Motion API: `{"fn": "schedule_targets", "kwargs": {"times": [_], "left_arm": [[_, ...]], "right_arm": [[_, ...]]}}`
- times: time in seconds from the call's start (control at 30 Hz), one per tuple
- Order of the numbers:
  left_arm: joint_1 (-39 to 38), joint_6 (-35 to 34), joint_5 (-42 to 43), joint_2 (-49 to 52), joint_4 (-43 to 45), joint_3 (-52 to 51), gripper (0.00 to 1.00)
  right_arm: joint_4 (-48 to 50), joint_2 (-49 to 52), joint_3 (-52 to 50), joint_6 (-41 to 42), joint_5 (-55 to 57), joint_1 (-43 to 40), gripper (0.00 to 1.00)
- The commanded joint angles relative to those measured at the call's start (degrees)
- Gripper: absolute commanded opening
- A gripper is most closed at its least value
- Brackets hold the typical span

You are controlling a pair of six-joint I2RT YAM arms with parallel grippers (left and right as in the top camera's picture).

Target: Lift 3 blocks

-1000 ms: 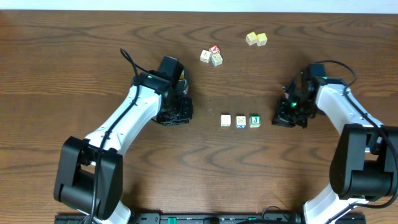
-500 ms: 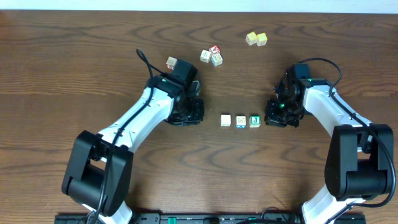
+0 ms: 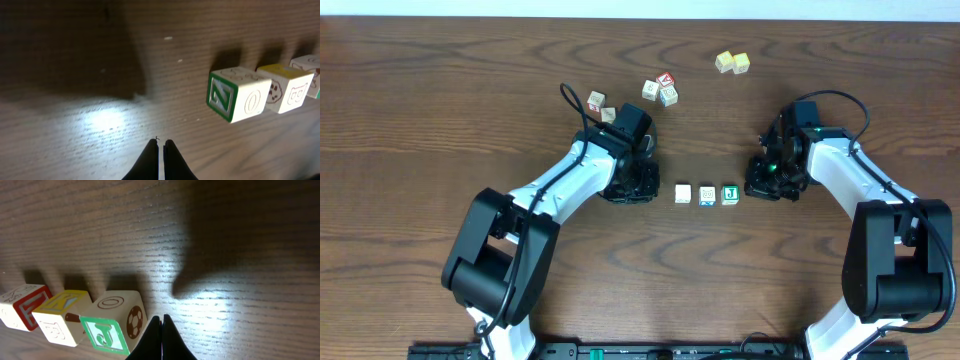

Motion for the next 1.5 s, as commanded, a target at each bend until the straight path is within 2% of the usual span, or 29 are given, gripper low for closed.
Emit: {"fn": "schedule_targets", "kwargs": {"times": [0.0, 0.2, 1.47], "left_arm": [[-0.9, -0.1, 1.1, 1.4, 1.6, -0.6, 0.07], [-1.6, -0.1, 1.1, 2.3, 4.8, -0.6, 0.07], [-3.7, -0.3, 0.9, 2.4, 8.3, -0.8, 0.07]], "right_arm": [[0.5, -0.5, -0.9, -0.8, -0.9, 0.5, 0.01], [2.5, -0.3, -1.1, -0.8, -1.6, 0.8, 0.01], [6.7, -0.3, -4.7, 1.4, -4.6, 3.8, 0.01]]}}
